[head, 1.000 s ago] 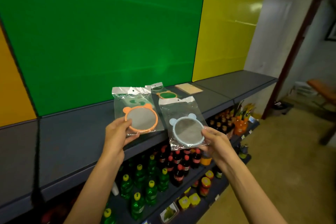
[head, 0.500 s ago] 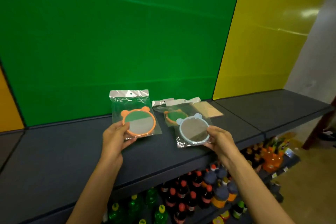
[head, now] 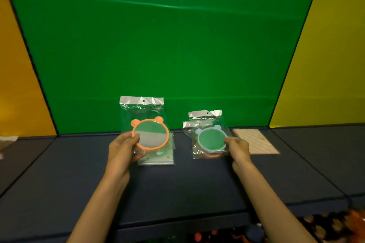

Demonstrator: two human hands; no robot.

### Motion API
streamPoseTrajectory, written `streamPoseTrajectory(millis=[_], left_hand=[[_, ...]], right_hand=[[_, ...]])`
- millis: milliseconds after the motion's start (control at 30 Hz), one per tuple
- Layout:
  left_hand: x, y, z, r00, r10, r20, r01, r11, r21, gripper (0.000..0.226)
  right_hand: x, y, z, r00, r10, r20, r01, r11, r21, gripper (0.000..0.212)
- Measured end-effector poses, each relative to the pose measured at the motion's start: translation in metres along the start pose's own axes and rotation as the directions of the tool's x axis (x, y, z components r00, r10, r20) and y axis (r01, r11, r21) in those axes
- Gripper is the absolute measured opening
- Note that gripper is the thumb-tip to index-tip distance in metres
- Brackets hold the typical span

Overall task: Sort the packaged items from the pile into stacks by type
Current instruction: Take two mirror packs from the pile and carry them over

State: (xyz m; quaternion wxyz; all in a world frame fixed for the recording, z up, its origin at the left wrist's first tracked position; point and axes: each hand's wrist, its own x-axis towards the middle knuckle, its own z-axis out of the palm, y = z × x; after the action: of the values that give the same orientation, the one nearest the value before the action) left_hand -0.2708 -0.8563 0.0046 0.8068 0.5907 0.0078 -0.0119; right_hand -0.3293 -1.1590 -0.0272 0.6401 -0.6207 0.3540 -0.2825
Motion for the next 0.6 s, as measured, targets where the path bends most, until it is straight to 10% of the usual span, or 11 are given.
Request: streamPoseTrajectory(millis=[600], left_hand=[[-0.006,-0.025,0.054,0.995,-0.086,0.056,0.08,0.992,0.092,0.019]], right_hand=[[0.032,0.014,-0.003,0.968,-0.174,0.183,0.253,0.689,-0.68,0.022]])
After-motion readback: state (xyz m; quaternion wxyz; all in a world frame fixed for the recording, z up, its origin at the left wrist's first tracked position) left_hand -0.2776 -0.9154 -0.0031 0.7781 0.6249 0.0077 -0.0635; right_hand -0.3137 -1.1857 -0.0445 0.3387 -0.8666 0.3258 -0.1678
